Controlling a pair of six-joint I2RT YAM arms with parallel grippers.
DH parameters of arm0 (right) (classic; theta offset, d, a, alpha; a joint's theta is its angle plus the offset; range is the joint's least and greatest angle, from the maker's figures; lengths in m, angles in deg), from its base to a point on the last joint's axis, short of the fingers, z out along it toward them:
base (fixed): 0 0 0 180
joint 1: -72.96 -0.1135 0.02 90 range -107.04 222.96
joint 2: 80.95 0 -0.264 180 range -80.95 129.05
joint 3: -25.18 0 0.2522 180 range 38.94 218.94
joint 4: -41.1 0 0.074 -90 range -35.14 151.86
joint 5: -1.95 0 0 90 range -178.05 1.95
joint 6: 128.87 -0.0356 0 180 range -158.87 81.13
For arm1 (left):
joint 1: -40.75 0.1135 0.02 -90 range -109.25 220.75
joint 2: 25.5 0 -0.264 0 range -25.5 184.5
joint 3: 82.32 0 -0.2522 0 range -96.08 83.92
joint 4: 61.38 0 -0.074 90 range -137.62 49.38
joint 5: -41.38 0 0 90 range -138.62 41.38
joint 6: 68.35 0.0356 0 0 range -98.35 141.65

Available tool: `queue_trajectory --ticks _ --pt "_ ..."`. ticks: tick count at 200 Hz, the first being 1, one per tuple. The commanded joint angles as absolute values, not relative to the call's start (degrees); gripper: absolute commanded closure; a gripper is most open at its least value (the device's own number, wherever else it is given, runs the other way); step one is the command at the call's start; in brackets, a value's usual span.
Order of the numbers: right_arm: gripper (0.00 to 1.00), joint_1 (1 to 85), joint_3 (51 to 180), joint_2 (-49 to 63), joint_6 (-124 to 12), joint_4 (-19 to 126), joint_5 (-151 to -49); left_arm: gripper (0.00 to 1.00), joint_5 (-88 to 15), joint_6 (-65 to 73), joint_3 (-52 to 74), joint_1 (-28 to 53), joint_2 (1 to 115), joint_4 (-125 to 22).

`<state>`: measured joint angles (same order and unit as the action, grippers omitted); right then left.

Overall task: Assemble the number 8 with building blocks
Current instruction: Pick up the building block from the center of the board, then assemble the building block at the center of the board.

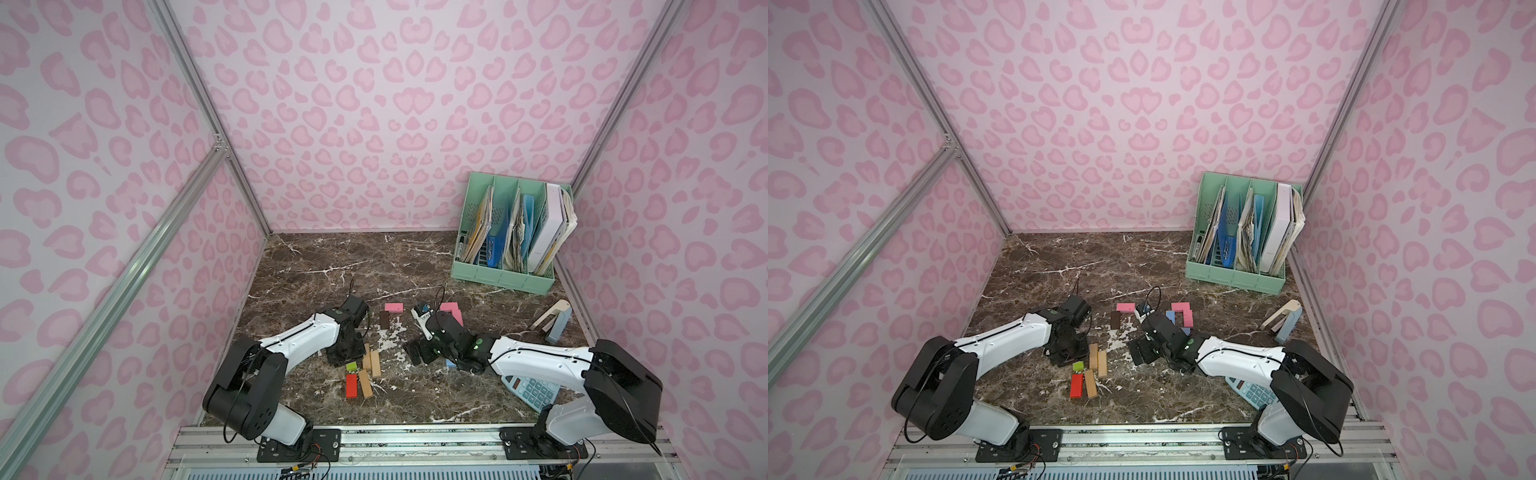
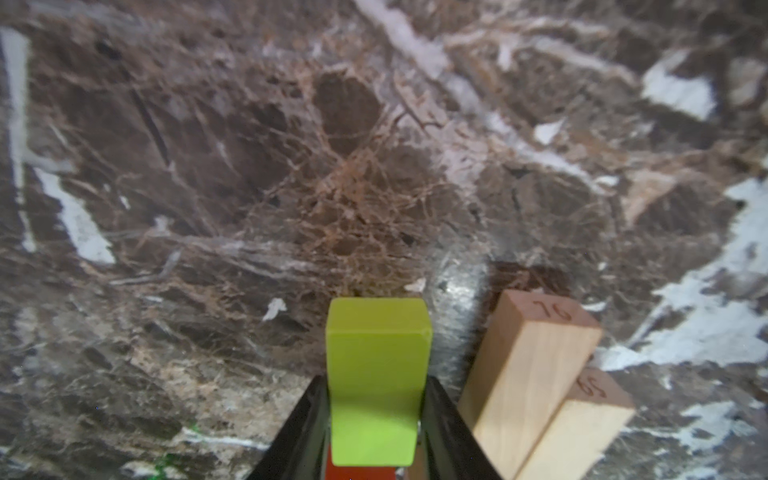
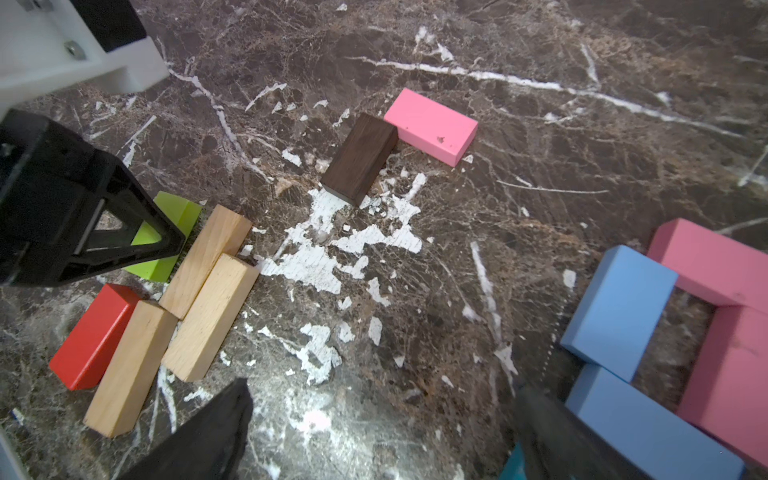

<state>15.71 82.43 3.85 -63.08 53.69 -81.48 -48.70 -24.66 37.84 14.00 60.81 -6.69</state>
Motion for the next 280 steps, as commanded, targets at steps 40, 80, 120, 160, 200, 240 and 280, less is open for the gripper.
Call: queue_trajectory --ticks 40,80,120,160,200,240,280 --pt "0.0 15.74 82.66 3.79 -63.13 53.06 -81.46 0.68 -48.97 -24.52 37.23 14.03 61.33 -5.5" --pt "0.0 15.77 82.43 2.78 -62.92 53.19 -80.5 0.75 -51.45 -22.73 33.26 13.94 57.7 -1.2" --pt "0.0 17.64 81.71 -0.85 -62.62 54.96 -79.79 0.75 -53.7 -20.41 28.35 12.83 53.9 2.15" --pt "0.0 22.93 79.91 -7.47 -62.87 57.89 -78.29 0.75 -53.02 -19.27 21.06 9.75 57.69 3.13" --pt "0.0 27.12 74.62 -14.75 -64.18 57.02 -77.15 0.77 -53.14 -18.5 11.88 3.39 67.57 3.82" --pt "0.0 31.46 70.78 -21.9 -64.79 57.41 -77.96 0.78 -52.76 -19.86 4.36 -0.89 78.02 4.58" --pt "0.0 34.43 68.14 -26.59 -65.44 57.52 -80.14 0.8 -49.85 -21.81 2.18 -1.55 84.07 1.11"
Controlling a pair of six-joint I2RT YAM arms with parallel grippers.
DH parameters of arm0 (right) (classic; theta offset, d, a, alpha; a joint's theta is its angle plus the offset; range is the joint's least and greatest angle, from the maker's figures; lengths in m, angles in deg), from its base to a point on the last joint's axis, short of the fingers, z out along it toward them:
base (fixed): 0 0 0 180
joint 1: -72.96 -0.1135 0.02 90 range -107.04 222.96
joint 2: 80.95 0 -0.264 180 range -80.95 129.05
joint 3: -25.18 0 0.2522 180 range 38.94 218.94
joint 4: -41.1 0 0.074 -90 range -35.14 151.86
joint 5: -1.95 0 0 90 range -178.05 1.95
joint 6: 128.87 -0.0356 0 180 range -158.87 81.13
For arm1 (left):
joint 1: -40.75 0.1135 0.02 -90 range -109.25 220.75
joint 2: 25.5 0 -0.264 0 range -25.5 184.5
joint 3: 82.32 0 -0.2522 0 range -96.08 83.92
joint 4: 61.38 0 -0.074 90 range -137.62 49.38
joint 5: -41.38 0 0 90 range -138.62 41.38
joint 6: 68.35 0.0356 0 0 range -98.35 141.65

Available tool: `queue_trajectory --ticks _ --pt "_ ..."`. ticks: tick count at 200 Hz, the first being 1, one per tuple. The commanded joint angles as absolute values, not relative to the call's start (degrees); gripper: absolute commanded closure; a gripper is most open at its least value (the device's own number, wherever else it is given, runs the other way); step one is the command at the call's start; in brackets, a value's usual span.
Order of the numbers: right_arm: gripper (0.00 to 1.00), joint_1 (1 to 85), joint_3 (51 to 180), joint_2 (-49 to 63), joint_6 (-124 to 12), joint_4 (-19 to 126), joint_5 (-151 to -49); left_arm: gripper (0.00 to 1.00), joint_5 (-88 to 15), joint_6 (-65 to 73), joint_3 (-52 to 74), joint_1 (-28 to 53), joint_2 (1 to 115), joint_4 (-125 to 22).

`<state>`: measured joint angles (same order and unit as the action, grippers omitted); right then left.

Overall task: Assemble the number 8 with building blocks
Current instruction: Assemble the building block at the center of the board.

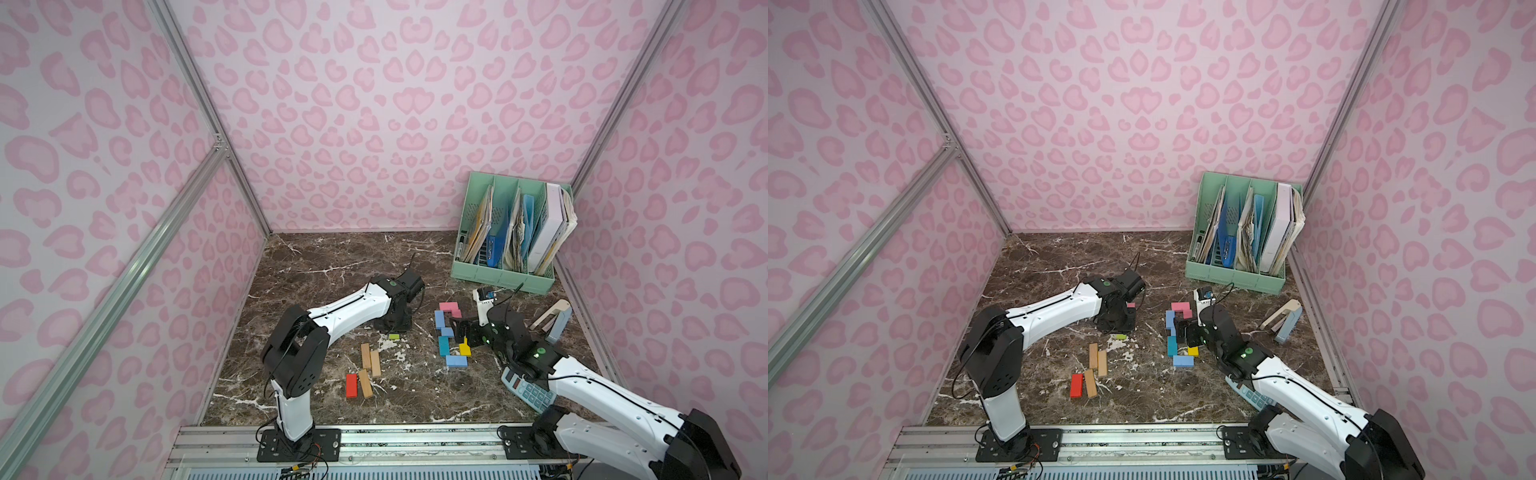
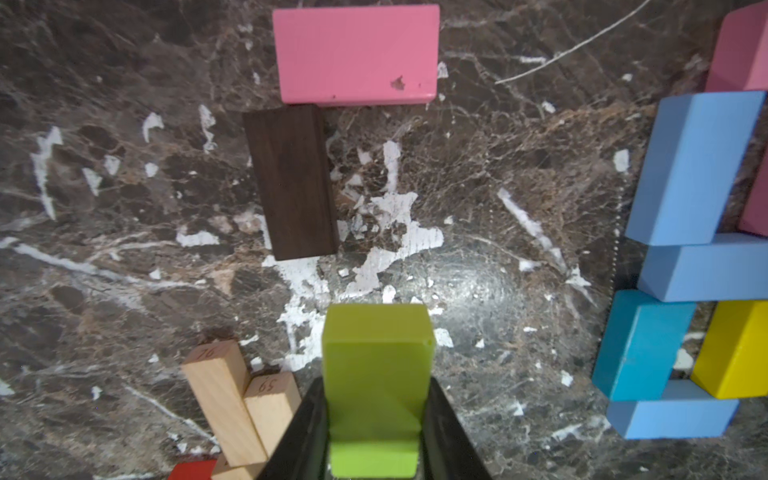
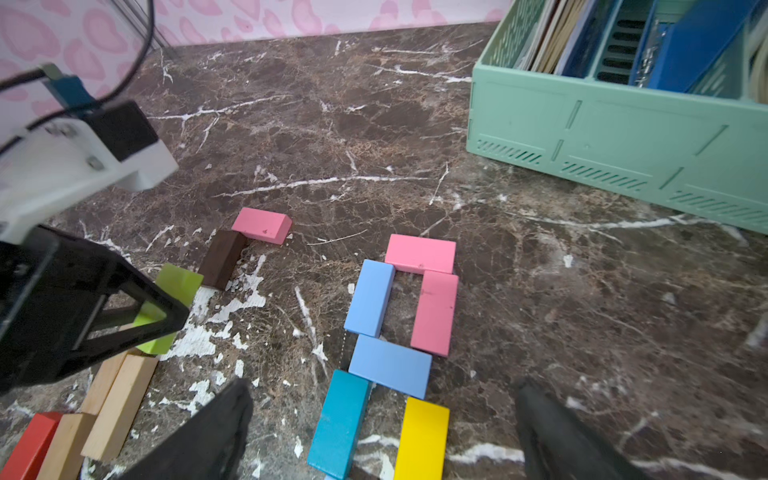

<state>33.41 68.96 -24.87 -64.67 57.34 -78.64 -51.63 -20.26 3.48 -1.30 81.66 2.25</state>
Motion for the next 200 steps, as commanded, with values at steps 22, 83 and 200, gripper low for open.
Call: queue_trajectory --ticks 22,83,200 --pt "0.0 35.16 67.21 -27.86 -65.54 58.0 -80.57 0.81 -50.05 -21.47 1.02 -1.7 87.15 0.64" --pt "0.0 35.83 66.68 -28.84 -65.59 58.49 -81.15 0.81 -49.85 -21.54 -3.47 -1.59 93.07 0.36" --pt "0.0 36.3 65.48 -29.7 -65.85 58.14 -81.63 0.82 -50.34 -23.25 -4.38 0.32 96.18 -0.3"
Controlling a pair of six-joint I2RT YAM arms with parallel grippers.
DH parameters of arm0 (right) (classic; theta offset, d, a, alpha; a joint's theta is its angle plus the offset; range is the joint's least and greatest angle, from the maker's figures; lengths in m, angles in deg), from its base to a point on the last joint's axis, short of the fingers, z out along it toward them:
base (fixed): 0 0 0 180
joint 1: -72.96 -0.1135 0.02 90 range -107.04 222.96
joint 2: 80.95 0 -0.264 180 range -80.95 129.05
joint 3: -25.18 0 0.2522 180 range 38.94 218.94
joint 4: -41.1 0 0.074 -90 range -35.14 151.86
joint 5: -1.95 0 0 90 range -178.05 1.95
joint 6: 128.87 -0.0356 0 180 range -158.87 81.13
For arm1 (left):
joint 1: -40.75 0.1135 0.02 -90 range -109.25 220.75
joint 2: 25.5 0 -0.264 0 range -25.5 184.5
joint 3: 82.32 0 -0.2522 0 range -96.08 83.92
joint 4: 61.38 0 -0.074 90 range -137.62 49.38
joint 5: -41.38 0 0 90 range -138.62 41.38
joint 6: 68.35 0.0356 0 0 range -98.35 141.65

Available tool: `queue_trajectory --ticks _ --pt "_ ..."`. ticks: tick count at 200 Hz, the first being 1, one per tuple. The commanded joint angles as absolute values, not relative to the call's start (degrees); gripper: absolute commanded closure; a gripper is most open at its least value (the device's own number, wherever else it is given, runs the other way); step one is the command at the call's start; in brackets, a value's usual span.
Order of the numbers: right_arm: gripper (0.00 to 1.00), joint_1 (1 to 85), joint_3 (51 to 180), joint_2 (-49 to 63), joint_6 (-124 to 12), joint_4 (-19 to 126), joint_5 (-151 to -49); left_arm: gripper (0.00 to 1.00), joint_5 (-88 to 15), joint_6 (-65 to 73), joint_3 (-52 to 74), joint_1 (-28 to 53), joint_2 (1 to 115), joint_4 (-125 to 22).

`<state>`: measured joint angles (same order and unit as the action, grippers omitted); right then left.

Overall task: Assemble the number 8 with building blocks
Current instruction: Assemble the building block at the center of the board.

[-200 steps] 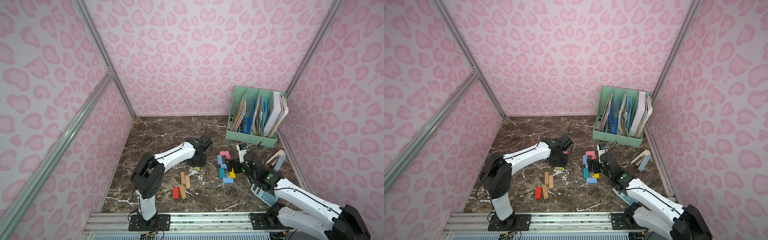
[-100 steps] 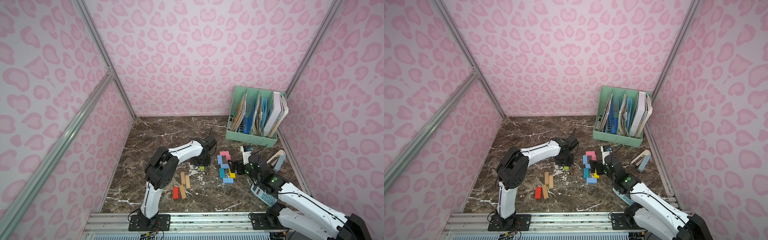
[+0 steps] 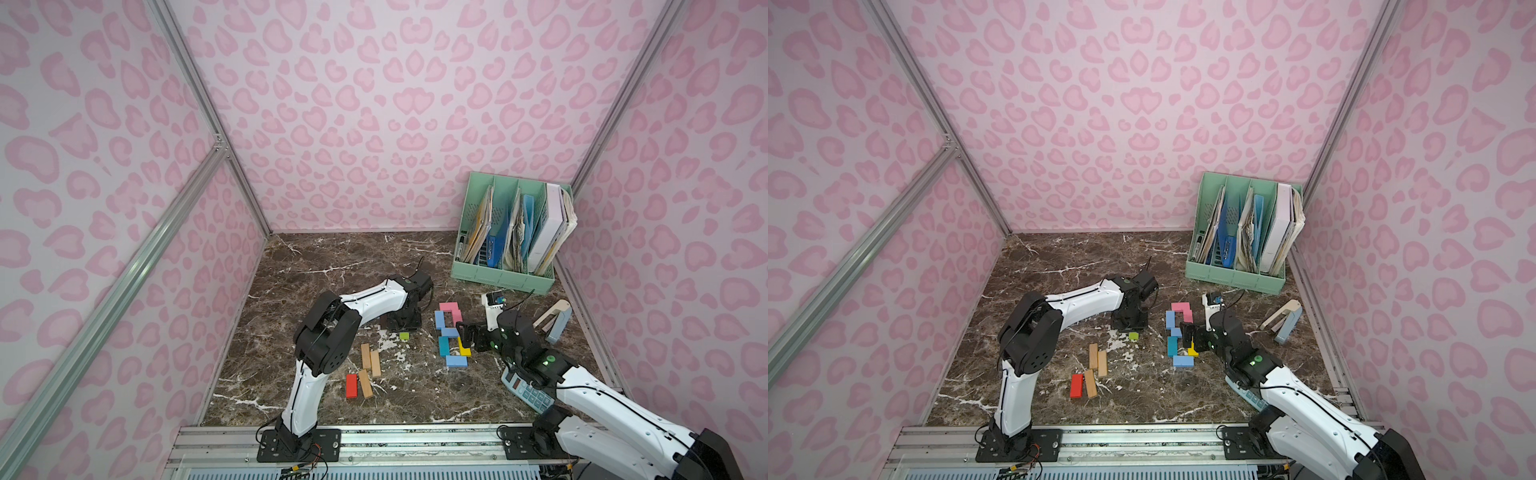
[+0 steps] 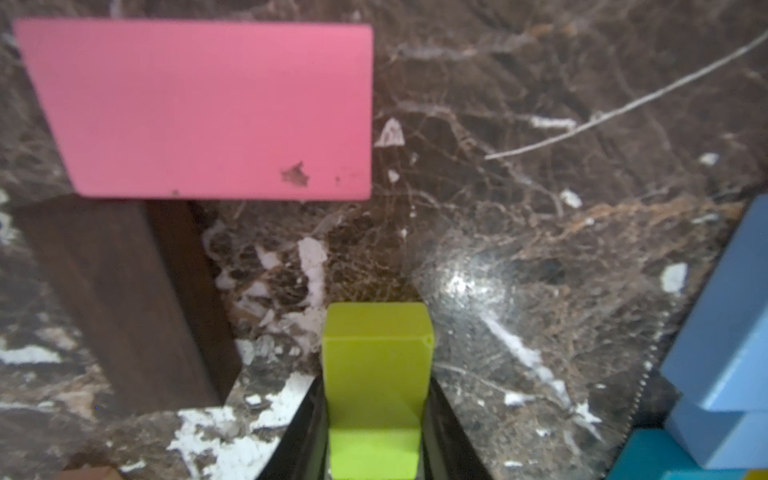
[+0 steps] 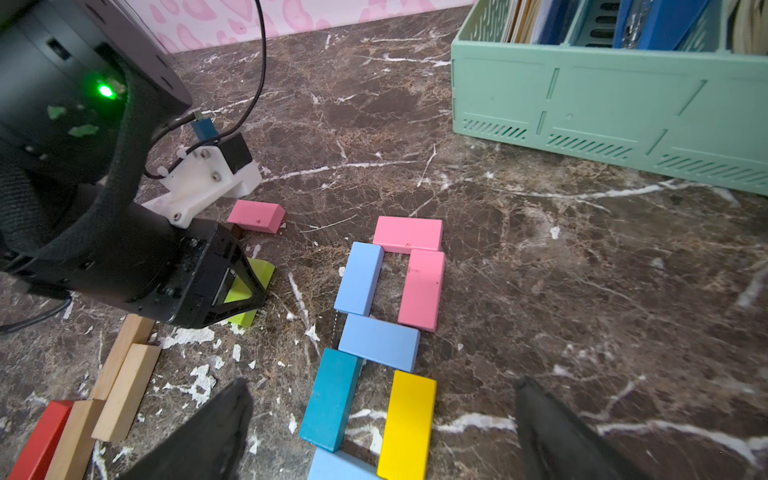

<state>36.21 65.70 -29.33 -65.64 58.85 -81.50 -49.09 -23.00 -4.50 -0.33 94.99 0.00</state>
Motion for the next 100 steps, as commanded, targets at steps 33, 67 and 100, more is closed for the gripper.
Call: queue_trajectory --ticks 33,67,100 --pt "0.0 36.39 65.46 -29.78 -65.77 58.09 -81.87 0.82 -50.03 -22.88 -5.08 0.78 96.8 -0.43" --pt "0.0 36.46 65.29 -29.88 -65.93 58.01 -82.07 0.82 -50.12 -22.51 -5.54 1.31 97.33 -0.4" --pt "0.0 36.53 65.08 -30.08 -65.94 57.92 -82.25 0.82 -50.15 -22.07 -5.81 1.95 97.88 -0.36"
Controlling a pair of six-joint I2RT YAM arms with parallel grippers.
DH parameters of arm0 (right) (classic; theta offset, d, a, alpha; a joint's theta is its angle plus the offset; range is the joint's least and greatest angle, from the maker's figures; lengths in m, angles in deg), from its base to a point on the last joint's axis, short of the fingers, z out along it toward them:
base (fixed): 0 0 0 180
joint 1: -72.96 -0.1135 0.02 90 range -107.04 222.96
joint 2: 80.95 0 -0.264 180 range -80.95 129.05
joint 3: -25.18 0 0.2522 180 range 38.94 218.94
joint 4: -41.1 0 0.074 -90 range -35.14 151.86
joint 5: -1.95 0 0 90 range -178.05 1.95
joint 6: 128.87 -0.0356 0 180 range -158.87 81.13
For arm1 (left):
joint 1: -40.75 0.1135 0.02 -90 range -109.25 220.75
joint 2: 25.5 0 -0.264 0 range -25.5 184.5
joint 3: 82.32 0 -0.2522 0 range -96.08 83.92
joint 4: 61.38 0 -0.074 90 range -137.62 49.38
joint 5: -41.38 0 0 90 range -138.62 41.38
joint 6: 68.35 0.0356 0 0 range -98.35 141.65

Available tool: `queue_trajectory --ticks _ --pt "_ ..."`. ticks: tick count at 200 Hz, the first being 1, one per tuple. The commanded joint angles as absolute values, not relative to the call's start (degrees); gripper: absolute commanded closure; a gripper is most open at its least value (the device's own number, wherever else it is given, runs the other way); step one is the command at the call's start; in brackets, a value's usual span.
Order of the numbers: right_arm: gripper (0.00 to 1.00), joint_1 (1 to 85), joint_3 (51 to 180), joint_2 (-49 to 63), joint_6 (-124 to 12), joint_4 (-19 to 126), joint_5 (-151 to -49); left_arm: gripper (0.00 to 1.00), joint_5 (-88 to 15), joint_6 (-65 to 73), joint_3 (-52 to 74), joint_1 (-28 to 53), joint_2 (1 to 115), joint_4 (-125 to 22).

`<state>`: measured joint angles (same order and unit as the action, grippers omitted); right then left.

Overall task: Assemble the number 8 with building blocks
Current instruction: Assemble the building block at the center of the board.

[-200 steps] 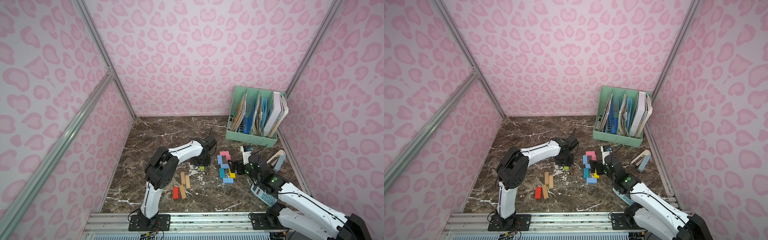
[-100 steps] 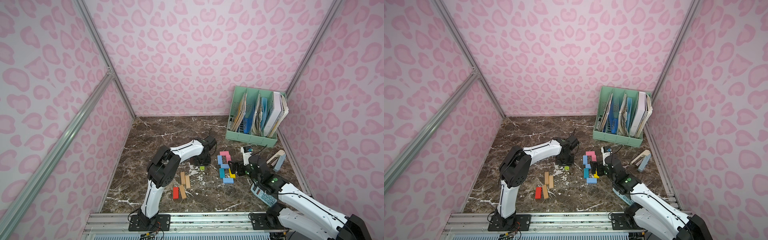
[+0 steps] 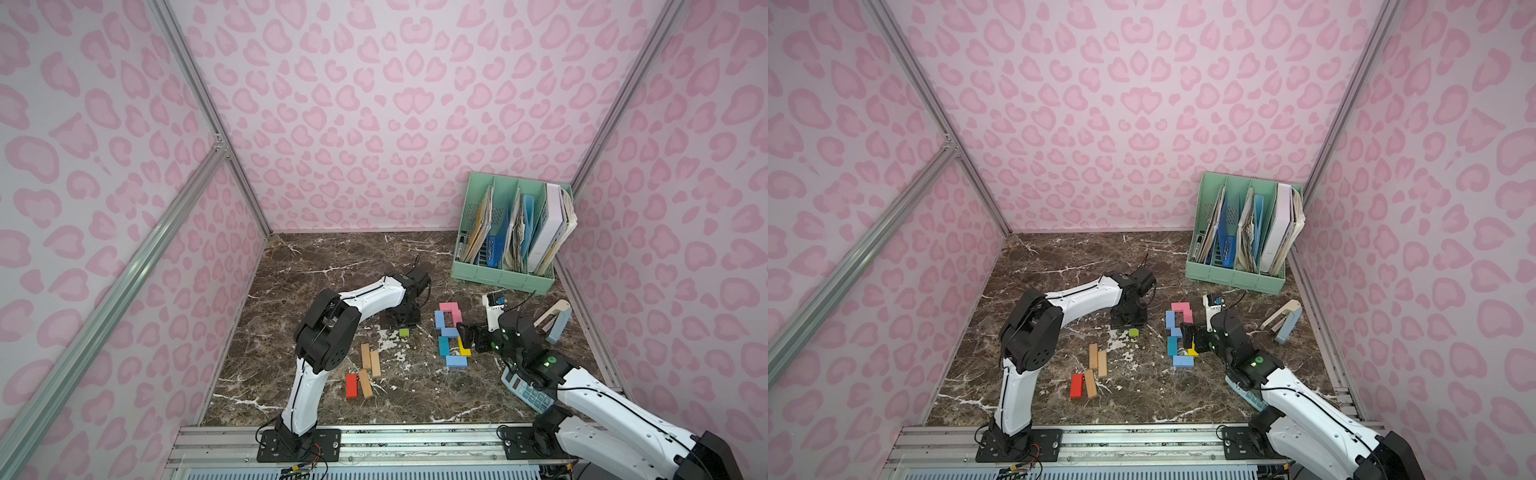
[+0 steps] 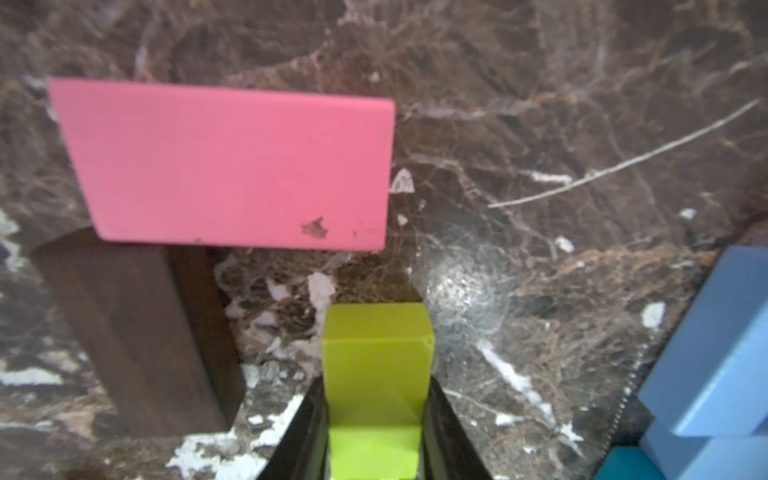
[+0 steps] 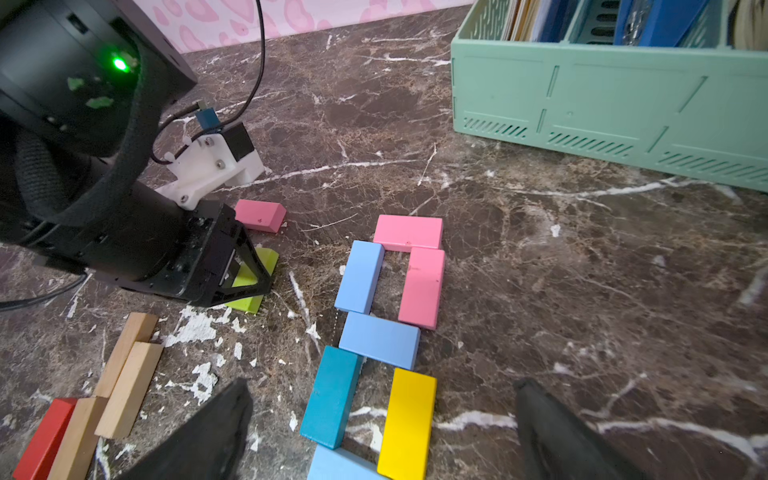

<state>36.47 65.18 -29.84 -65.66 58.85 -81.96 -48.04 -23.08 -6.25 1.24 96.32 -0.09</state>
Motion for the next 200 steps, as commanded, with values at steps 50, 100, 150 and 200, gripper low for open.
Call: queue_trajectory --ticks 50,100,150,200 --pt "0.0 36.5 65.04 -30.23 -66.03 57.86 -82.51 0.81 -50.03 -21.4 -5.99 2.54 98.61 -0.9" --pt "0.0 36.55 65.09 -30.15 -66.19 57.7 -82.85 0.81 -50.6 -20.94 -6.34 3.16 99.26 -0.62" --pt "0.0 36.59 65.04 -29.9 -66.21 57.45 -83.21 0.81 -50.64 -20.42 -7.03 3.67 100.0 -0.45" --pt "0.0 36.66 65.07 -29.53 -66.07 57.32 -83.48 0.79 -51.02 -19.89 -8.05 3.89 100.7 -0.22"
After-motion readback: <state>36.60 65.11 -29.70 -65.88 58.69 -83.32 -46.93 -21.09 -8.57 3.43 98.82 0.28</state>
